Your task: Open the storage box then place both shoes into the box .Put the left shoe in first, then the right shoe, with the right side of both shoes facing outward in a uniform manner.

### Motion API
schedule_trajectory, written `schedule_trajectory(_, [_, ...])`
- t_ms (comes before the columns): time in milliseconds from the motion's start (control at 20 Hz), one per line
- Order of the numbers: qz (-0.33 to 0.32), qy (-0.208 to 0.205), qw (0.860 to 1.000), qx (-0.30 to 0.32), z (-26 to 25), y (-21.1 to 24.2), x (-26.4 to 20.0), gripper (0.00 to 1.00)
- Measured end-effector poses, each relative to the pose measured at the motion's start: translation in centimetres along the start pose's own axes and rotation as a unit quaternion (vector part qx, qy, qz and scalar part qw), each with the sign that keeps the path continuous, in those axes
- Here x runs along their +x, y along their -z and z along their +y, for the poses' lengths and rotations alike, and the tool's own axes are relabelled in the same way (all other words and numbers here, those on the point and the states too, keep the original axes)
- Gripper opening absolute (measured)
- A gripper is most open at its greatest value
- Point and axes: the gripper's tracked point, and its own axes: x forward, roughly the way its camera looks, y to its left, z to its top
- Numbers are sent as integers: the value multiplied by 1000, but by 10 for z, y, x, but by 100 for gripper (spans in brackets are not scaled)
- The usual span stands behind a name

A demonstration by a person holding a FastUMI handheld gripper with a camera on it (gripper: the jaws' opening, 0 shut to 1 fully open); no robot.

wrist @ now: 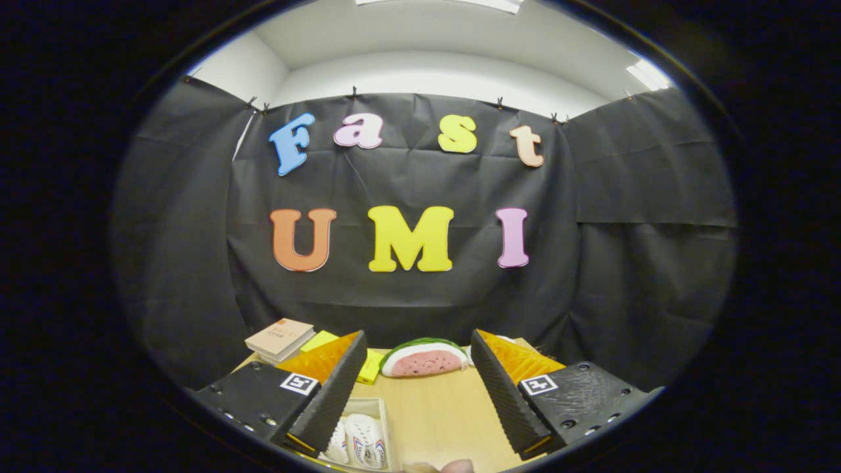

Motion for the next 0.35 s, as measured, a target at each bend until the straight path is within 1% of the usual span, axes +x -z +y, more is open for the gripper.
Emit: schedule_trajectory(350, [-9, -10, 1000, -7, 20, -11, -7, 96])
